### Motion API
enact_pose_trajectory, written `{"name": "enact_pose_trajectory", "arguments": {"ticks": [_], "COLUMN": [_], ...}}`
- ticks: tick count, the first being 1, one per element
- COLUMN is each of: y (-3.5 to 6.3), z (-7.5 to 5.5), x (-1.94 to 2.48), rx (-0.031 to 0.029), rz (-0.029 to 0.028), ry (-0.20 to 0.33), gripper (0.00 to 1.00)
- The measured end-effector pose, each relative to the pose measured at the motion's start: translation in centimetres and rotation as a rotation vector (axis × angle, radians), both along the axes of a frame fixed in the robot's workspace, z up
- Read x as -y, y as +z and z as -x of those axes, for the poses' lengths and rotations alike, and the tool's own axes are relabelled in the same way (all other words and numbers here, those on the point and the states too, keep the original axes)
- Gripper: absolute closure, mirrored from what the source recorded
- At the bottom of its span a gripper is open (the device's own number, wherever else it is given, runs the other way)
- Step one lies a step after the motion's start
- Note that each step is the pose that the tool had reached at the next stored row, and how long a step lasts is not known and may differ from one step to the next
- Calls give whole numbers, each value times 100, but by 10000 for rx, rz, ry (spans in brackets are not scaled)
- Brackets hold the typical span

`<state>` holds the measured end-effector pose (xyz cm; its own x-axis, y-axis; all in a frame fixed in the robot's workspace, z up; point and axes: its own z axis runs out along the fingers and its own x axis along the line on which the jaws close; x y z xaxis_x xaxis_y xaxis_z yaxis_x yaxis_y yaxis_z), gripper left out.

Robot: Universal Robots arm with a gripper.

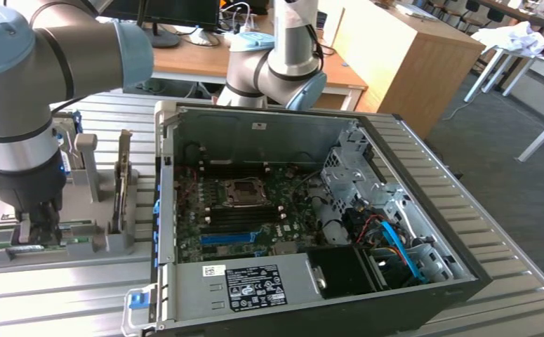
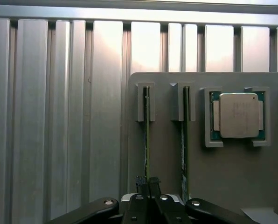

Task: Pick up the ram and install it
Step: 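Pick up the ram and move it above insertion slot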

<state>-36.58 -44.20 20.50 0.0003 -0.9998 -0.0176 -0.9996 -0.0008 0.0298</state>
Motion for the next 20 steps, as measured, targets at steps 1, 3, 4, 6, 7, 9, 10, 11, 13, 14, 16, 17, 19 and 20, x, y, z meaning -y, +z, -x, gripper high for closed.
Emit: {"name": "enact_pose_trajectory", "arguments": {"ticks": [1, 3, 4, 6, 7, 9, 10, 11, 13, 14, 16, 17, 19, 20], "y": [8, 27, 38, 56, 65, 83, 92, 102, 125, 136, 160, 171, 197, 209], "z": [0, -2, -2, -4, -5, -7, -9, -11, -15, -17, -21, -23, -28, -30], "x": [0, 0, 0, 0, 0, 0, 0, 0, 0, 0, 0, 0, 0, 0], "rx": [-1, 1, 0, 0, 1, 1, 1, 0, -1, -1, 0, 1, 2, 1], "rz": [1, 0, 0, 0, 0, -1, -1, -1, 0, 0, 0, 0, -1, 0], "ry": [0, 0, 0, 0, 0, 0, 0, 0, 0, 0, 0, 0, 0, 0], "gripper": [88, 88, 88, 88, 88, 88, 88, 88, 88, 88, 88, 88, 88, 88]}}
